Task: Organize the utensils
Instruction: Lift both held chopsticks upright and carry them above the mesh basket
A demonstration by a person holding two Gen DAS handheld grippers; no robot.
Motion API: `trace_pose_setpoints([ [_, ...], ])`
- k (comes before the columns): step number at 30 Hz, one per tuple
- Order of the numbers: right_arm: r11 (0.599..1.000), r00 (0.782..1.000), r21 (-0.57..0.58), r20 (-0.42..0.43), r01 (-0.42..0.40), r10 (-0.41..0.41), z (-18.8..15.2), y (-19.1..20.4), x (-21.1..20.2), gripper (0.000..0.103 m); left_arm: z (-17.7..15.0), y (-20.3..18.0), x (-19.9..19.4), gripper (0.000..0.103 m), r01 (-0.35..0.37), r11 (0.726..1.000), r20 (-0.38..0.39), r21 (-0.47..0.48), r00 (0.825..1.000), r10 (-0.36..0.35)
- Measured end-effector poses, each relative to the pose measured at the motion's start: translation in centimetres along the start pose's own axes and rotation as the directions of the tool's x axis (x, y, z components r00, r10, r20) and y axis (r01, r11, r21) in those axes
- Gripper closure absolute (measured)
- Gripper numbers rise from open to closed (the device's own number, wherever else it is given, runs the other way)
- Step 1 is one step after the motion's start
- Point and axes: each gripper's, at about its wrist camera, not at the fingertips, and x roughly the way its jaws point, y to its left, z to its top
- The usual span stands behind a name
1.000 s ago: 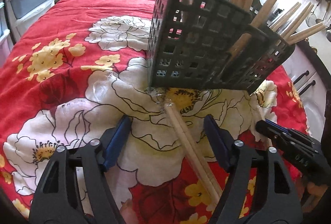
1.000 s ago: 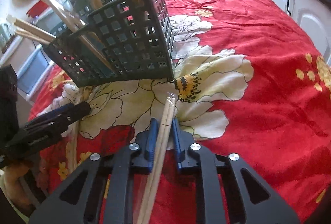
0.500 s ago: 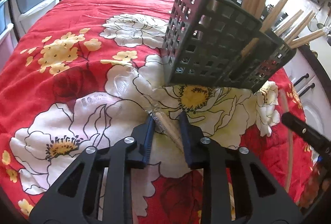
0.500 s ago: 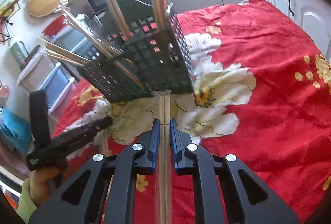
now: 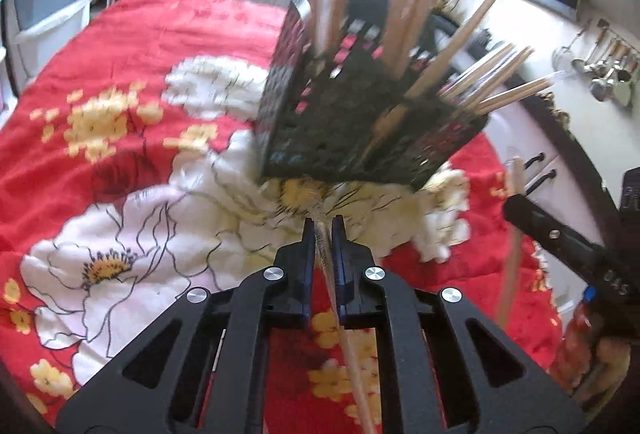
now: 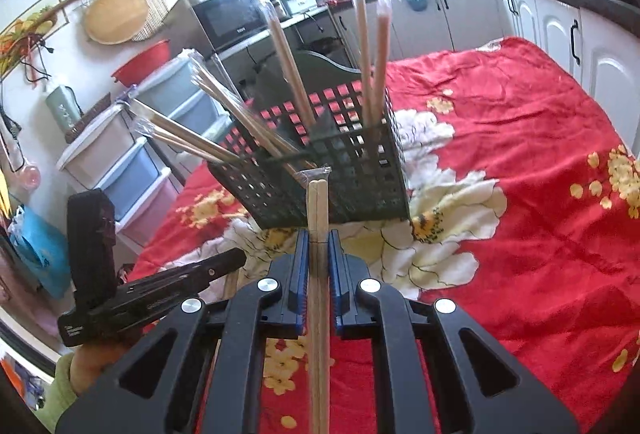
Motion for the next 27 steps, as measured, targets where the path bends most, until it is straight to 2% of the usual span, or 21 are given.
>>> trace_pose_setpoints([
  [6,1.0,0.999,-0.02,0.042,-0.019,0.02,0.6,0.8,-1.4,0.097,1.3,-1.5,-2.8,0.1,0.043,0.999,0.065,0.024,0.997,-0.044],
  [16,0.997,0.991,-0.066,0.121,-0.045,0.053,1.8,2.5,-4.0,0.097,3.4,-3.1,-6.7,0.1,0.065,0.995,0.164,0.072,0.983,-0.076],
  [22,0.995,0.977,-0.096,0.209,-0.034,0.053,3.2,3.2,-6.0,0.097,6.1,-4.3,-9.9,0.1,0.078,0.992,0.276,0.098,0.956,-0.103],
  [27,0.992,0.959,-0.128,0.278,-0.02,0.056,4.7,3.8,-7.4,0.097,8.5,-5.5,-12.4,0.1,0.068,0.99,0.372,0.12,0.922,-0.109],
])
